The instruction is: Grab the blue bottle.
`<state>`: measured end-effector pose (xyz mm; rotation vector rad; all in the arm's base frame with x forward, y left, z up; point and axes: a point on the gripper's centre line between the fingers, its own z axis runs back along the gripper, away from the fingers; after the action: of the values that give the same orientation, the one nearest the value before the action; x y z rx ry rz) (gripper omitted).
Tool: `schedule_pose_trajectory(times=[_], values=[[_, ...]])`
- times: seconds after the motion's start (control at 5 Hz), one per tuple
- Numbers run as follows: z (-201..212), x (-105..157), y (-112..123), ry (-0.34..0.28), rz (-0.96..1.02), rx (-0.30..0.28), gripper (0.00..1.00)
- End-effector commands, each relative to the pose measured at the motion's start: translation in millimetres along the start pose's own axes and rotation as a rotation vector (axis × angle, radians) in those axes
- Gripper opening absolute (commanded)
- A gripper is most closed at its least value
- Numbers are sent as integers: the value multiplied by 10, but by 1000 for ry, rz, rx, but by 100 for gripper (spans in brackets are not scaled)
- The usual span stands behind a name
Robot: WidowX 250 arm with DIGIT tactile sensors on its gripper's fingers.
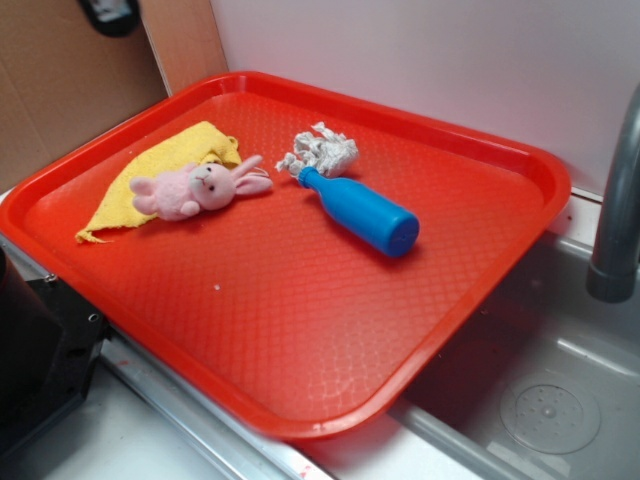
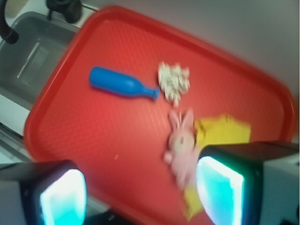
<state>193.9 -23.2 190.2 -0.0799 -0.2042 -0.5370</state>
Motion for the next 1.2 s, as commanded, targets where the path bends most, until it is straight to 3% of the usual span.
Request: schedule_pose_trajectory(times=[0.0,0.4,0.6,0.8,1.0], values=[[-420,440,24,-140,-481,-86,100],[-737,517,-25,-175,-935,-264,100],[-874,558,-79,-166,-976,-268,100],[-1060,588,-163,-86,-979,-228,100],[-1229,568,-268,-59,-1009,-214,100]])
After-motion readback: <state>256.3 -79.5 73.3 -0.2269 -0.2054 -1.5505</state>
